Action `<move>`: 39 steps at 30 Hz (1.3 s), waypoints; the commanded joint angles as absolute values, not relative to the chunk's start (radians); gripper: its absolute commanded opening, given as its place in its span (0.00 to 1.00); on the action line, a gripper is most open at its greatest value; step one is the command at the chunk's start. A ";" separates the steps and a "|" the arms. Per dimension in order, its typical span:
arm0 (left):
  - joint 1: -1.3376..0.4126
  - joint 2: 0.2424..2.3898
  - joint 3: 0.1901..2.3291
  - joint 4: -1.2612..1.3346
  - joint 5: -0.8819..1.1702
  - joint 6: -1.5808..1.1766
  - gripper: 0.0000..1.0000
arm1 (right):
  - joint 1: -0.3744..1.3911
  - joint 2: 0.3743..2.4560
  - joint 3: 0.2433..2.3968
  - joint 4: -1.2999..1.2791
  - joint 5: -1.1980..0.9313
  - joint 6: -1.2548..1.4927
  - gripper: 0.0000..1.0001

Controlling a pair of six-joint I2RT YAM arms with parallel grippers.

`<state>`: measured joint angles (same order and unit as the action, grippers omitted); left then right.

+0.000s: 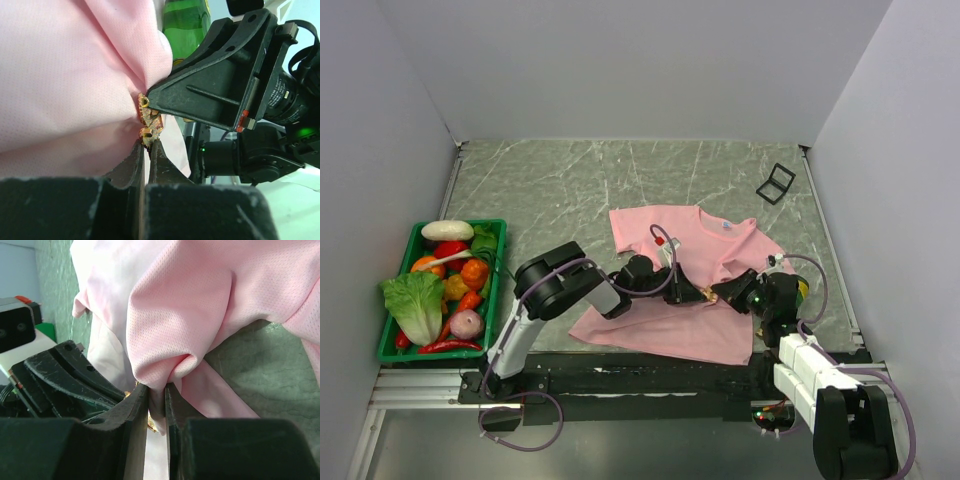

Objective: Pin the brooch onto the clothing
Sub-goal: Pin the brooch onto the flattened clothing.

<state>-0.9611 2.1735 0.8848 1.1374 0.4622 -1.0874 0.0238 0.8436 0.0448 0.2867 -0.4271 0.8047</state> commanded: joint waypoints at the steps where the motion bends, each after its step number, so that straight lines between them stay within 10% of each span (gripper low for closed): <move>1: -1.095 2.037 0.916 1.293 0.706 -0.988 0.01 | 0.020 0.861 0.074 0.301 -0.230 0.798 0.21; 39: -1.068 2.036 0.876 1.167 0.664 -0.902 0.01 | 0.017 0.641 0.153 0.100 -0.232 0.792 0.23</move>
